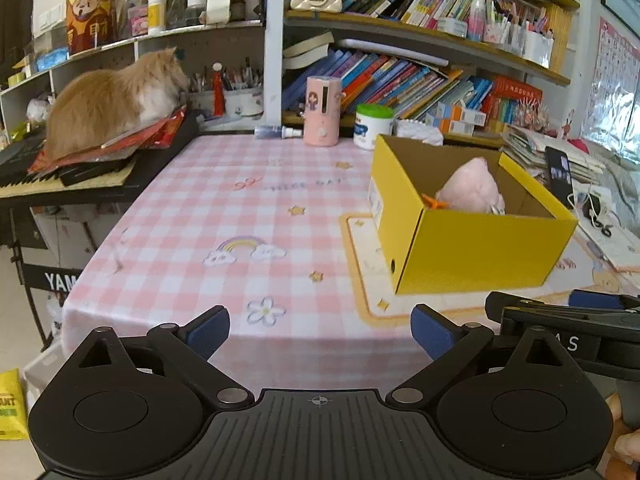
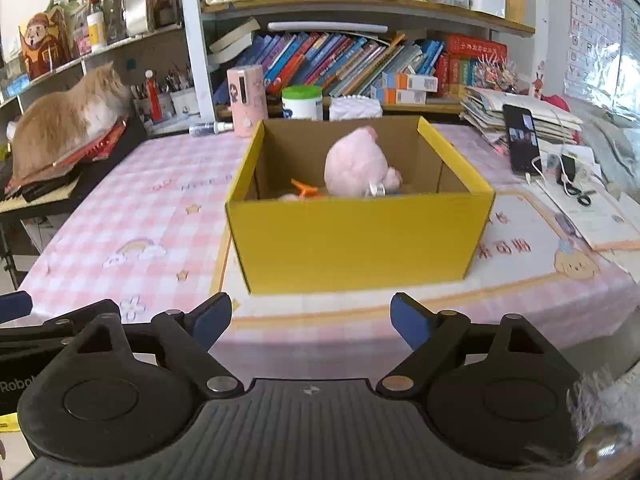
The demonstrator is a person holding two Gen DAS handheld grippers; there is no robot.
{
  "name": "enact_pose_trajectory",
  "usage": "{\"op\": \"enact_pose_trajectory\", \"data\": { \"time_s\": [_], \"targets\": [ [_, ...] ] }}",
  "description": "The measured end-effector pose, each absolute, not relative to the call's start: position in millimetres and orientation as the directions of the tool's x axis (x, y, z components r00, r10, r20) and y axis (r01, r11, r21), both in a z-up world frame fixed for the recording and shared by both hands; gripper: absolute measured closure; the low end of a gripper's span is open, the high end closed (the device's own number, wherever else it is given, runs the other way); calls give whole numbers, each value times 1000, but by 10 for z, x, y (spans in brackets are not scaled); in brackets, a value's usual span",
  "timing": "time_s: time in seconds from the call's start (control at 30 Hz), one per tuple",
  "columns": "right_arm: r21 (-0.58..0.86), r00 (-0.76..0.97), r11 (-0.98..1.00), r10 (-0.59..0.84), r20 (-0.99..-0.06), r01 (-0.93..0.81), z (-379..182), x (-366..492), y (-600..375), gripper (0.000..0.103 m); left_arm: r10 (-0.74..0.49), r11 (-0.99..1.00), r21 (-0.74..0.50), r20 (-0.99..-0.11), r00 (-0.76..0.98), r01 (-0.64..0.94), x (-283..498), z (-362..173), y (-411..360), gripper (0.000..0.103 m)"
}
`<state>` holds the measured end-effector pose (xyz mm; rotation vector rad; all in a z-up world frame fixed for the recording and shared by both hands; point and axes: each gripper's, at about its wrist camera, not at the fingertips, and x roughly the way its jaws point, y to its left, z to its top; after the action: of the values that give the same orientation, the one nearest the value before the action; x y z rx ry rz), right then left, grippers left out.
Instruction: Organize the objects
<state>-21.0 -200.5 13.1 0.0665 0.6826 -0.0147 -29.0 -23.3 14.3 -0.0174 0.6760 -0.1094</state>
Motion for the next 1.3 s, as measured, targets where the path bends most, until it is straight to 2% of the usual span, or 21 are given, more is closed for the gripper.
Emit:
{"op": "enact_pose_trajectory", "data": {
  "time_s": [0.1,0.43,0.7,0.97,1.3],
  "targets": [
    [53,765,997,-12,-644,60,94,-326,-1948,8,-101,995,-46,-631,769,93,-378,125,-176,4],
    [48,740,995,-33,-672,88,-2,-597,-1810,5,-92,995,-35,-650,755,91,-536,53,-60,3],
    [24,733,995,-55,-678,97,-21,-680,-1768,0,-33,999,8,-672,740,52,-559,5,-34,3],
    [-13,721,995,-79,-689,97,-47,-686,-1711,0,-4,997,58,-667,745,58,-589,8,-59,3],
    [-30,715,996,-82,-694,86,-51,-698,-1644,0,21,998,57,-675,738,23,-572,-3,0,3]
  ]
}}
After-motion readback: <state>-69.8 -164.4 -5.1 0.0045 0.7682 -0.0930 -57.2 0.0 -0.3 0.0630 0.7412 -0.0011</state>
